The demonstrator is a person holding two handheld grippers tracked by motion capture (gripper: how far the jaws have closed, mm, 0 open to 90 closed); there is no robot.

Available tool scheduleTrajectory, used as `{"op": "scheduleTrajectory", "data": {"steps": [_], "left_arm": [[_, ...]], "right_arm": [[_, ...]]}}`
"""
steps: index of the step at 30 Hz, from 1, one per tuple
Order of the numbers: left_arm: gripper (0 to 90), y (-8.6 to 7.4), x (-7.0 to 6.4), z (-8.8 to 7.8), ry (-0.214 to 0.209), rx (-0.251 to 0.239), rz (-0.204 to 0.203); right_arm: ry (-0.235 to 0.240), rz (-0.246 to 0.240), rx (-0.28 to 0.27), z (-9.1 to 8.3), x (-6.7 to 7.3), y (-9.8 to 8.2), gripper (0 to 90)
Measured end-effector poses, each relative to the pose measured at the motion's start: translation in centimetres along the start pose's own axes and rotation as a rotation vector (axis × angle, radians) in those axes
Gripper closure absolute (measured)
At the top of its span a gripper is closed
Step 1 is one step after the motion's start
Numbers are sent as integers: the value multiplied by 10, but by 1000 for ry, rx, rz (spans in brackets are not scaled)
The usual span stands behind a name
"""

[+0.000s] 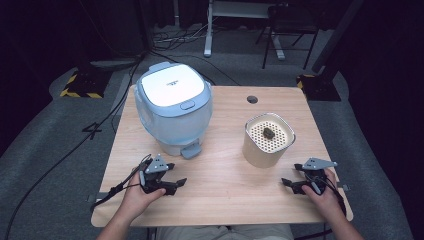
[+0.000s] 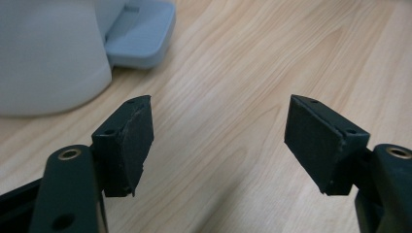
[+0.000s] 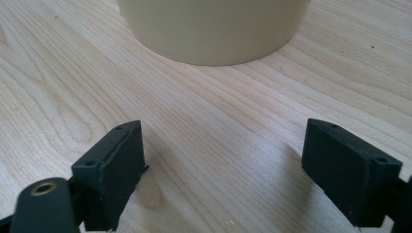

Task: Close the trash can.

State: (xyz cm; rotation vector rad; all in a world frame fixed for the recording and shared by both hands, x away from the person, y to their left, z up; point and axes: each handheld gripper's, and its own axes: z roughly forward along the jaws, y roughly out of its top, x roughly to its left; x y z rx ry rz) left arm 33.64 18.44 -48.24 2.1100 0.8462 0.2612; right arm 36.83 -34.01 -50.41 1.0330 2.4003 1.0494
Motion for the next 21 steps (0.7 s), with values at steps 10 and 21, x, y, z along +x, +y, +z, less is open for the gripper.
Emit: {"op": "scheduleTrajectory", "data": {"steps": [10,21], "left_arm": [[221,-12,-1,19,80,104,37],[195,-12,2,19,75,111,45]], "right_arm": [[0,0,0,0,0,0,158],[-1,0,0,0,0,0,158]]}}
